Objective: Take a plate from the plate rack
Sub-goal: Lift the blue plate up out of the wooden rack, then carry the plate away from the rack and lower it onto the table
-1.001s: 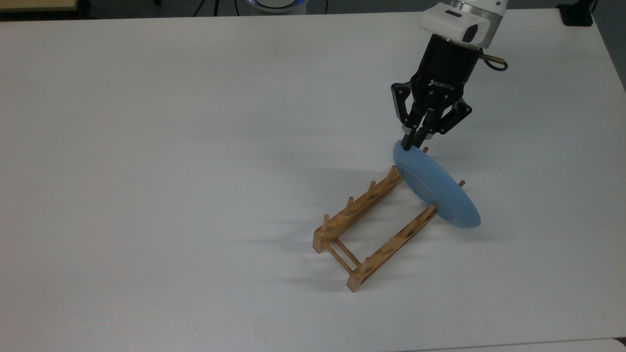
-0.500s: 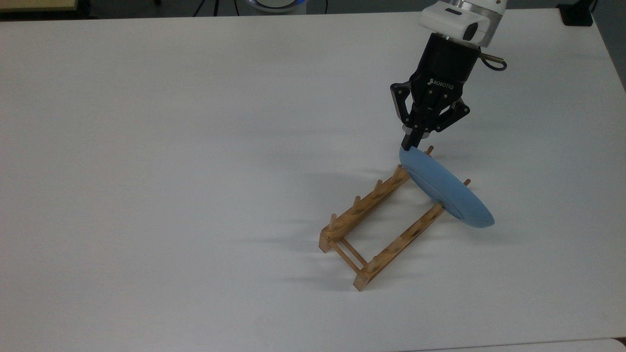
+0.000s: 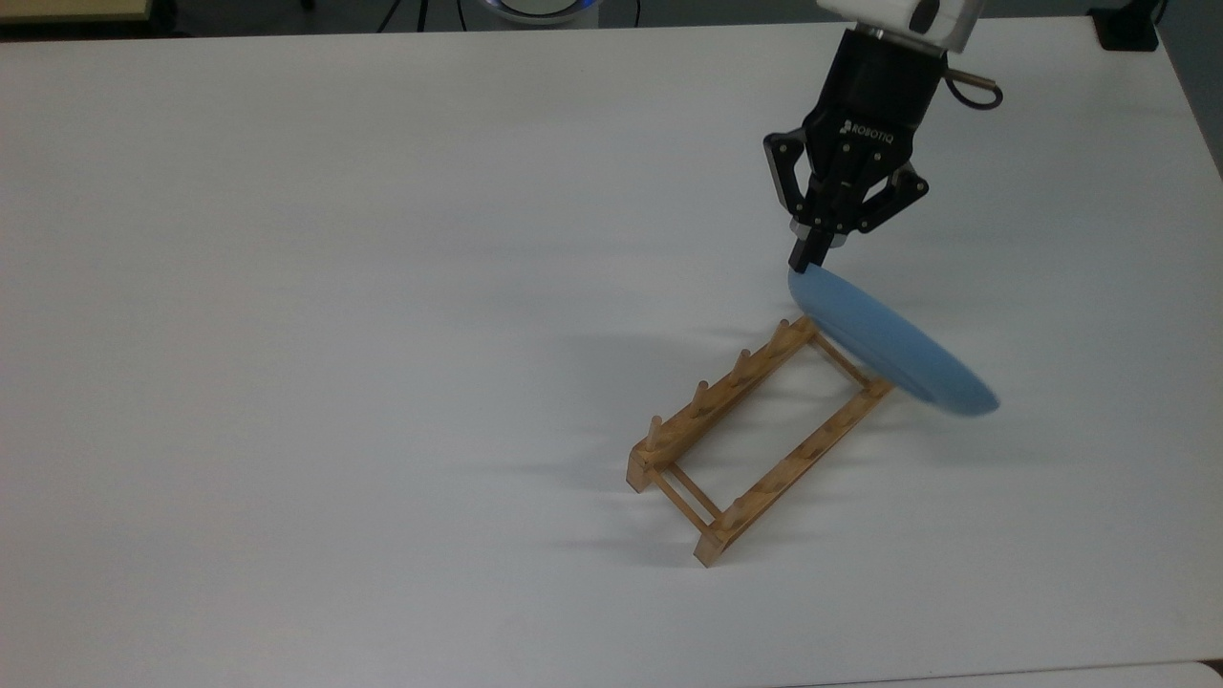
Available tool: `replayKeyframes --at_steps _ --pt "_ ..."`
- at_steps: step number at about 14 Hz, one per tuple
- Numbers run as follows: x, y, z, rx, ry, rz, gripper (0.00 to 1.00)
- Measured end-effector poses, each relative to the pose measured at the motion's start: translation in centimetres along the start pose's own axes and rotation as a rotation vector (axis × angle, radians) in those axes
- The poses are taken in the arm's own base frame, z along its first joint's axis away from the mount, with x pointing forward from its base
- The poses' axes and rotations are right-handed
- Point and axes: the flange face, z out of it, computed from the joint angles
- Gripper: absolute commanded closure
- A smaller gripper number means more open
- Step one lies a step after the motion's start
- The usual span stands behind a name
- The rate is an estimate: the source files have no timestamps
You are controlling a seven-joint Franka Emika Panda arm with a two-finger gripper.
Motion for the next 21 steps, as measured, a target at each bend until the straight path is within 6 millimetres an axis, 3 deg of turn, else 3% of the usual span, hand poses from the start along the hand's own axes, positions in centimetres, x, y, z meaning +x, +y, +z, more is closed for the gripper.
replayKeyframes --at_steps 3,6,8,9,10,14,16,18,21 --pt "1.1 1.8 -1.0 -0.011 0.003 0.035 1.00" --pt "2.0 5.2 -1.2 -0.005 -0.083 0.085 1.00" --pt "2.5 8.8 -1.2 0.030 -0.198 0.066 1.00" --pt "2.8 12.0 -1.2 0.063 -0.278 0.033 1.00" --pt "2.9 14.0 -1.2 0.085 -0.322 0.008 1.00" --pt "2.1 22.5 -0.2 0.191 -0.505 -0.118 1.00" --pt "0.9 27.4 1.0 0.252 -0.596 -0.195 1.00" --pt "-0.4 30.6 2.4 0.300 -0.647 -0.241 1.00" --pt "-3.7 35.1 6.1 0.354 -0.721 -0.281 1.00"
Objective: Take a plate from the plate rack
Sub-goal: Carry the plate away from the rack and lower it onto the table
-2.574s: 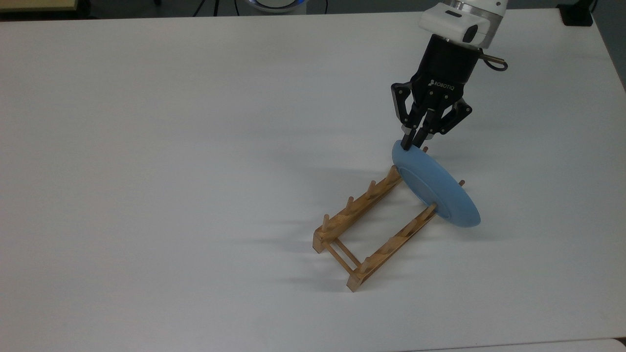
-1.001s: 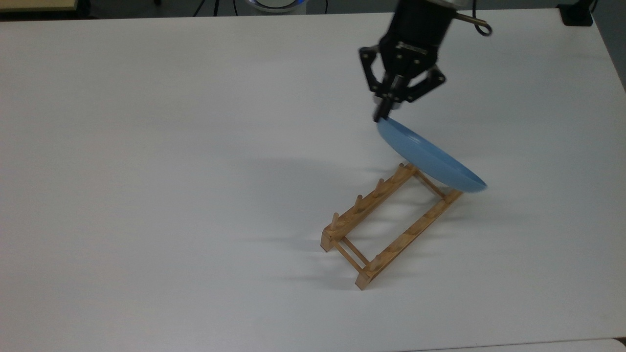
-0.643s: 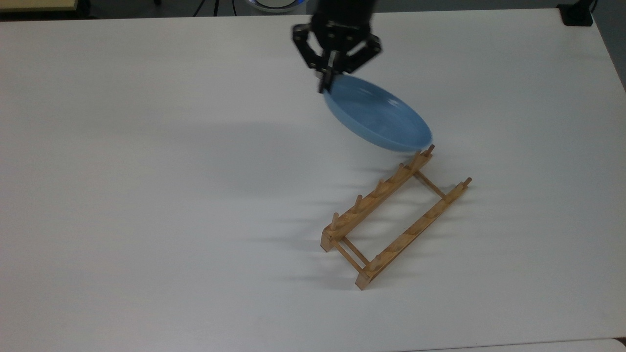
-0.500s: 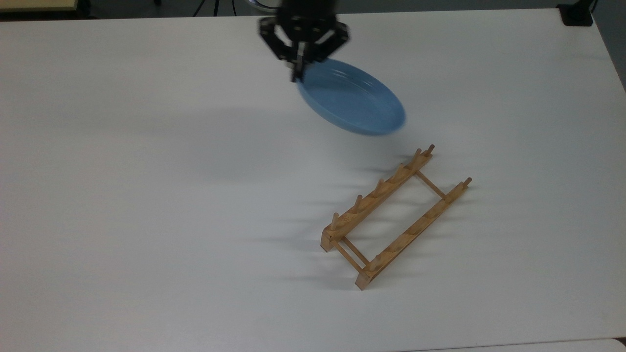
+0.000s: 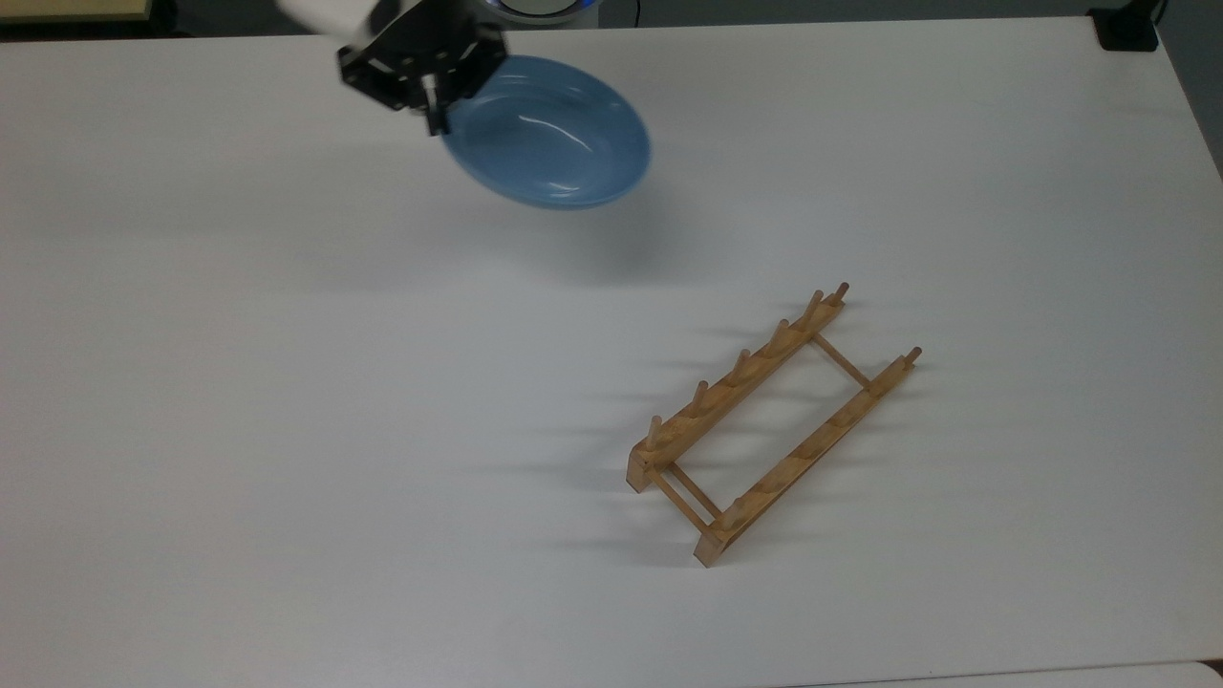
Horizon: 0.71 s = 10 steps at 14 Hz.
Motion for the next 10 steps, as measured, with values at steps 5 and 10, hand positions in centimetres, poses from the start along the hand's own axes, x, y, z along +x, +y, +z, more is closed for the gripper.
replayKeyframes --at_steps 5,10 --pt "-1.1 6.2 7.2 0.047 -0.075 -0.021 1.00" --pt "-0.9 11.3 15.4 0.055 -0.056 0.009 1.00"
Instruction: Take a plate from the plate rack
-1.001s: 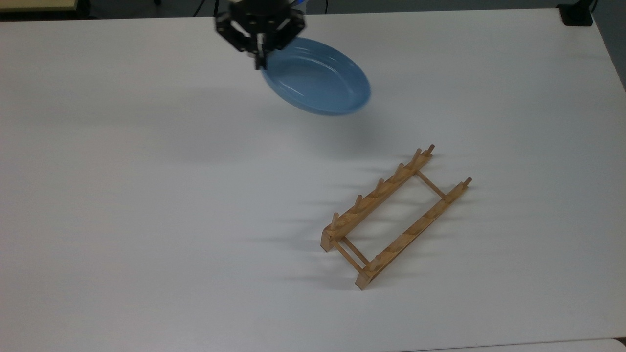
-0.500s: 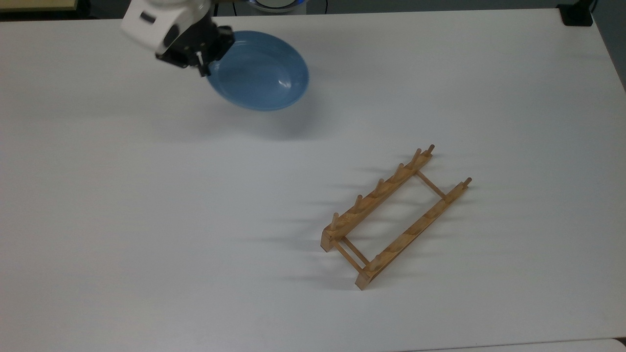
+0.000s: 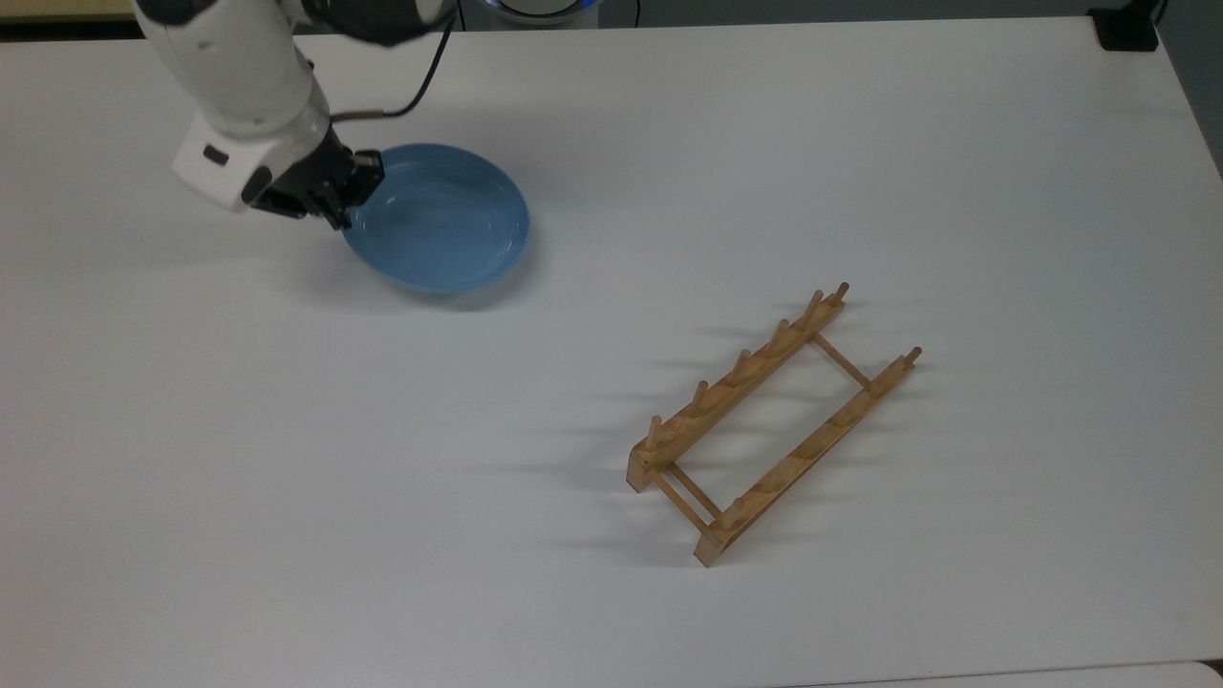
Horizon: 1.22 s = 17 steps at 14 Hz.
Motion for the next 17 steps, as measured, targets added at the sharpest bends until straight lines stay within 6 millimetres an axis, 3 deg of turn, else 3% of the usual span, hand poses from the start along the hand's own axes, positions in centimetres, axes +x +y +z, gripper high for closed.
replayKeyframes --at_steps 3,4,5,6,7,9,10,14,17 --pt "0.5 0.3 2.8 0.014 -0.018 -0.001 0.99" --pt "0.6 0.3 3.2 0.017 -0.024 -0.001 0.90" --pt "0.6 0.3 3.5 0.020 -0.029 -0.001 0.74" --pt "0.6 0.3 3.8 0.023 -0.033 -0.001 0.49" --pt "0.7 0.3 4.1 0.026 -0.037 -0.001 0.32" --pt "0.7 0.4 4.5 0.029 -0.043 0.005 0.06" --pt "0.7 0.5 4.6 0.030 -0.043 0.012 0.00" --pt "0.8 1.0 3.6 0.019 -0.026 0.053 0.00" --pt "1.0 0.9 -0.6 -0.004 0.017 0.147 0.00"
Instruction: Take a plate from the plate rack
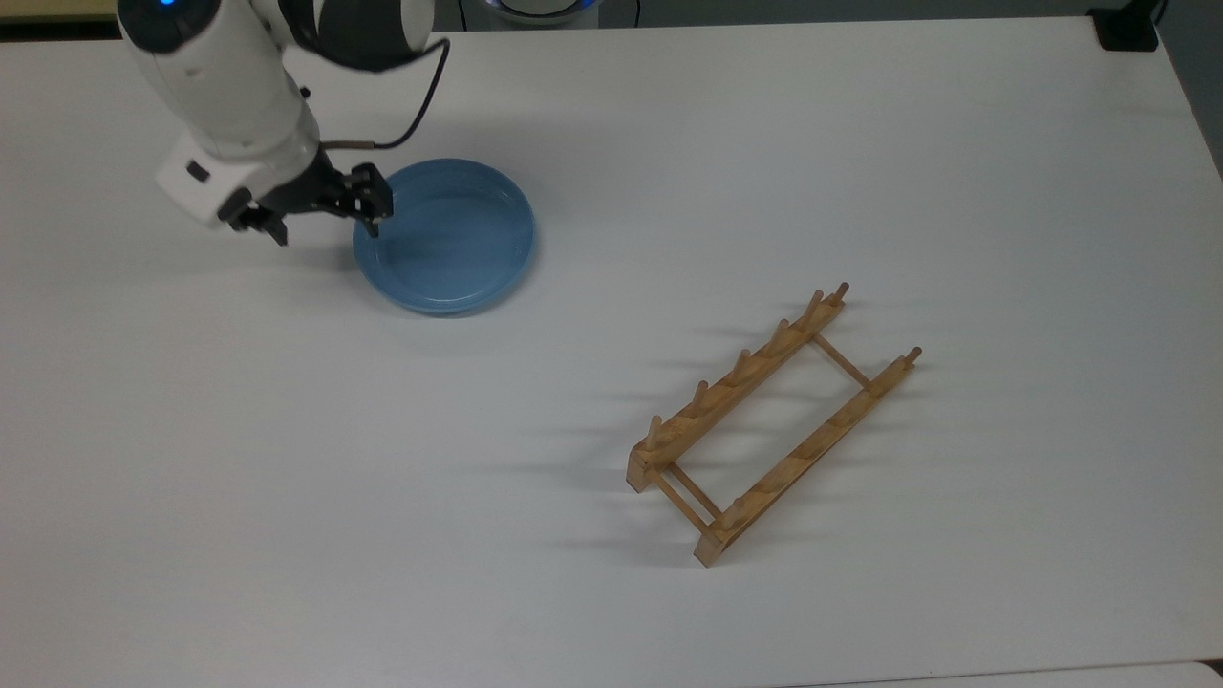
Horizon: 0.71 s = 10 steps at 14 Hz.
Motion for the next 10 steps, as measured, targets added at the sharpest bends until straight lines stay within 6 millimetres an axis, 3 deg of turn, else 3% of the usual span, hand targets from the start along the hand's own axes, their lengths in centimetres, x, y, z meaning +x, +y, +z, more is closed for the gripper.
replayKeyframes --at_steps 4,7,10 --pt "-1.8 -3.1 -9.4 -0.014 0.016 0.086 0.00" --pt "-3.7 -5.9 -15.2 -0.007 0.072 0.164 0.00" --pt "-5.4 -9.5 -19.5 0.006 0.132 0.254 0.00"
